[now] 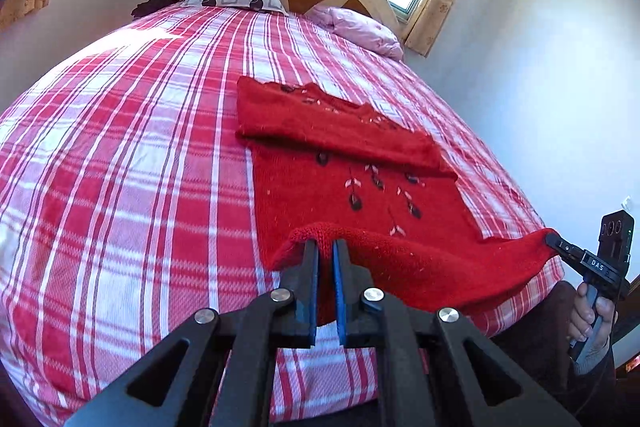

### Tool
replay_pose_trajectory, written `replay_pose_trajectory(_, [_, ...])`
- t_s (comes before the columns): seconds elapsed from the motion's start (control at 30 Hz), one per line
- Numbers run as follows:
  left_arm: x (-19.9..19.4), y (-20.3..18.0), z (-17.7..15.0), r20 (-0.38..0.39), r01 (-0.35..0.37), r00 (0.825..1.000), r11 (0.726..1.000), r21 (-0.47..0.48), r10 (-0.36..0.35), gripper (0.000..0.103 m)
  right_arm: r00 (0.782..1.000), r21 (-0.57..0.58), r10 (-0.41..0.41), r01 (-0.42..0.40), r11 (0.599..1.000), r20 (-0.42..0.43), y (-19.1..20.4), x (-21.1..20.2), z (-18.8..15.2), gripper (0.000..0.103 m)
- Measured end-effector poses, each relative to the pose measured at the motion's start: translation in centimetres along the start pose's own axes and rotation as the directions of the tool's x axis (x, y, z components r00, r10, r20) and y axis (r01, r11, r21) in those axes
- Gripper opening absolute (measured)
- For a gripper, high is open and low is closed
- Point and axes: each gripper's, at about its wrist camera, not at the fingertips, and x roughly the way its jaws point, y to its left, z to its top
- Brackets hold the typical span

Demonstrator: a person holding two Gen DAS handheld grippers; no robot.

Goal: Fold small clothes
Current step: 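Lift the hem with both grippers and fold it over toward the collar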

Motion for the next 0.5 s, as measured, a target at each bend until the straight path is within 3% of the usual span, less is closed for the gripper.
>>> replay_pose_trajectory(0.5, [3.8, 1.2, 8.1, 0.044, 0.007, 0.999, 0.999, -0.041, -0.005, 0.006, 0.999, 0.049, -0.013, 0.010, 0.999, 0.052, -1.8, 4.1, 8.3, 0.011])
